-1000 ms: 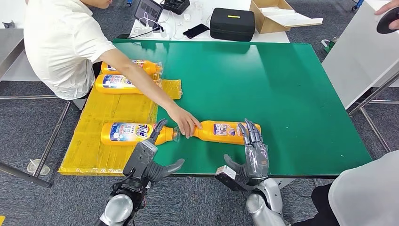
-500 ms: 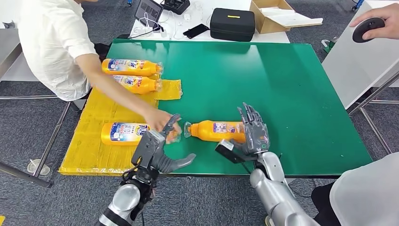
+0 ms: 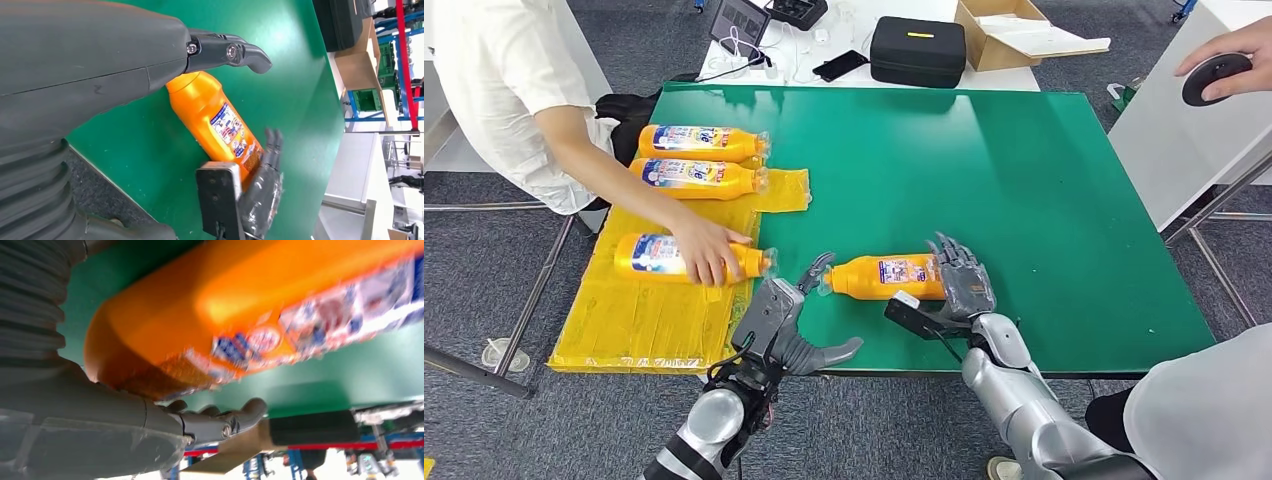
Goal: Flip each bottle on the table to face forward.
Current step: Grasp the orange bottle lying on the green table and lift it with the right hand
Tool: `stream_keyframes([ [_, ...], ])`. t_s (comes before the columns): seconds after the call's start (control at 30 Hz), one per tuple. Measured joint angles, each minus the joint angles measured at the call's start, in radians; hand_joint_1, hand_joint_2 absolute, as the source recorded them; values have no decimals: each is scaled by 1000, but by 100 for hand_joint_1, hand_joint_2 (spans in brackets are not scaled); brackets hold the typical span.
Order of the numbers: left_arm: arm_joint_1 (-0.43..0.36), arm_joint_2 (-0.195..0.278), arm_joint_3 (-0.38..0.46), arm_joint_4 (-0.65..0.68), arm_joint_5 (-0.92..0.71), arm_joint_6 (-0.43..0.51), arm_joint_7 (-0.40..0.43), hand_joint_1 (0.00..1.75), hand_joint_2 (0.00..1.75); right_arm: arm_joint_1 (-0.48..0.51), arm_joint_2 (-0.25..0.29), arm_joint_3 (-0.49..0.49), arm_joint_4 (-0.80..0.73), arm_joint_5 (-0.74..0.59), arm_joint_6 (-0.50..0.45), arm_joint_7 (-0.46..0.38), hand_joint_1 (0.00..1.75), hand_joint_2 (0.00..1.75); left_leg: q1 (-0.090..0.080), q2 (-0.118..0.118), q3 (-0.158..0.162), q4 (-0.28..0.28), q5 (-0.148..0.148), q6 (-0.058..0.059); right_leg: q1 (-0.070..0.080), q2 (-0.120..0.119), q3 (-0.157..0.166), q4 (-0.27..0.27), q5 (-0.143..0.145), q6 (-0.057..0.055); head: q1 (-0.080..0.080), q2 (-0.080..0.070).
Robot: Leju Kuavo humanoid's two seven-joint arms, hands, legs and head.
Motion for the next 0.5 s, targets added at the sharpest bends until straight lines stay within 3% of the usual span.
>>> stream_keyframes([
  [0.5,-2,0,-12,4,0,6,1,0,175,-28,-8,56,22,61,67,80,0,175,0,0,1,0,0,0,0,0,1,0,0,0,0,0],
])
